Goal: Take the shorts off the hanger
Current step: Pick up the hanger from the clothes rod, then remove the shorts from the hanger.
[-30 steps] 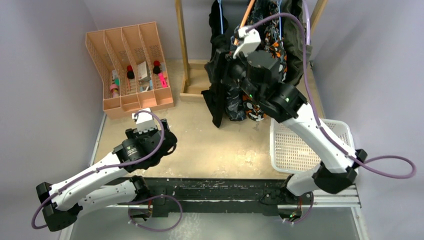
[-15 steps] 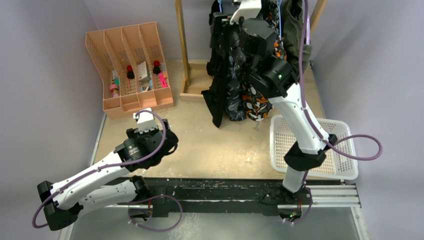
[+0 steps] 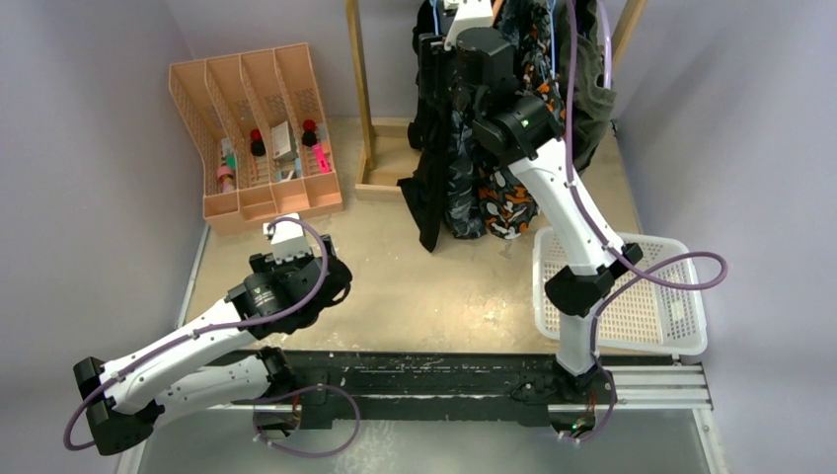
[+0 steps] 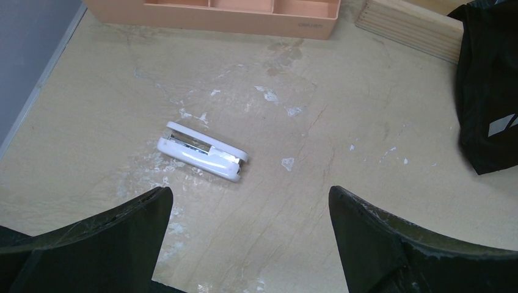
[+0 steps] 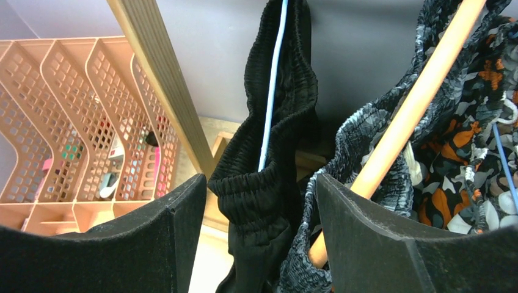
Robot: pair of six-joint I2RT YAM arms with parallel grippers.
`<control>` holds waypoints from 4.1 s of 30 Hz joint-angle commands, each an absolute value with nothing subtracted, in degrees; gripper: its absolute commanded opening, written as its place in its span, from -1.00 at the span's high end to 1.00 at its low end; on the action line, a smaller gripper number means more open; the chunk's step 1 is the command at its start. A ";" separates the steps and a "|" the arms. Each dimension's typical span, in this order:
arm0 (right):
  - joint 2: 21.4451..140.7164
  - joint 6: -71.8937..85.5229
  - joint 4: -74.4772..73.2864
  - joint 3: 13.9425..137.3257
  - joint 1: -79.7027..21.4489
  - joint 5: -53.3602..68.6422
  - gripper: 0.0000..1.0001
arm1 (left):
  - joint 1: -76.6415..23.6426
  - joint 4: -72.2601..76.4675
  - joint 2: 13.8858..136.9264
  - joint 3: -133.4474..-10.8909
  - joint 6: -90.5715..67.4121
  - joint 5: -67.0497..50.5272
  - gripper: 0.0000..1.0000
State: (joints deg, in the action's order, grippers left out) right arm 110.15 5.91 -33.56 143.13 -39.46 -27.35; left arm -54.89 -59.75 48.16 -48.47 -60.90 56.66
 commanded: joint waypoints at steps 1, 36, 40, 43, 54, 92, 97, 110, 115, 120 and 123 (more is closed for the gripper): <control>110.48 4.87 -31.28 145.65 -39.07 -28.49 -0.34 | -55.00 -60.11 47.98 -50.00 -61.43 58.68 -1.00; 108.30 9.99 -24.29 146.43 -36.13 -20.52 1.00 | -54.99 -59.93 48.89 -50.08 -61.17 58.45 -1.00; 107.11 11.44 -23.62 146.84 -36.20 -18.72 1.00 | -54.99 -59.94 48.91 -50.01 -61.17 58.37 -1.00; 106.07 12.59 -23.29 146.68 -36.20 -17.17 1.00 | -54.98 -59.94 48.88 -50.02 -61.17 58.30 -1.00; 101.35 15.51 -23.92 140.63 -36.16 -12.30 1.00 | -55.01 -59.98 48.85 -50.01 -61.26 58.50 -1.00; 58.43 22.43 -1.14 68.05 -36.59 20.07 1.00 | -54.92 -54.92 43.89 -60.00 -68.24 49.00 -1.00; 58.20 23.84 -0.94 62.85 -37.23 20.76 1.00 | -54.86 -46.81 41.07 -60.49 -65.73 45.66 -0.89; 62.51 26.77 2.74 60.23 -49.41 16.67 1.00 | -54.85 -43.84 45.17 -60.41 -63.70 39.25 -0.45; 61.67 29.05 6.57 58.32 -50.97 15.24 1.00 | -54.92 -53.04 46.60 -62.92 -62.72 42.72 -0.24; 60.23 29.53 4.74 57.21 -51.06 18.61 1.00 | -54.92 -59.10 44.73 -61.36 -66.52 46.03 -0.05; 58.17 29.75 2.82 55.93 -51.12 20.48 1.00 | -54.89 -58.97 45.39 -59.32 -67.21 45.85 -0.04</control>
State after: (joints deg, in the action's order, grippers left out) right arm 62.17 28.32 -0.10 56.64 -50.72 16.49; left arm -54.89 -56.40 45.45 -59.79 -65.39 43.31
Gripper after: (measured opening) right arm 0.045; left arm 0.525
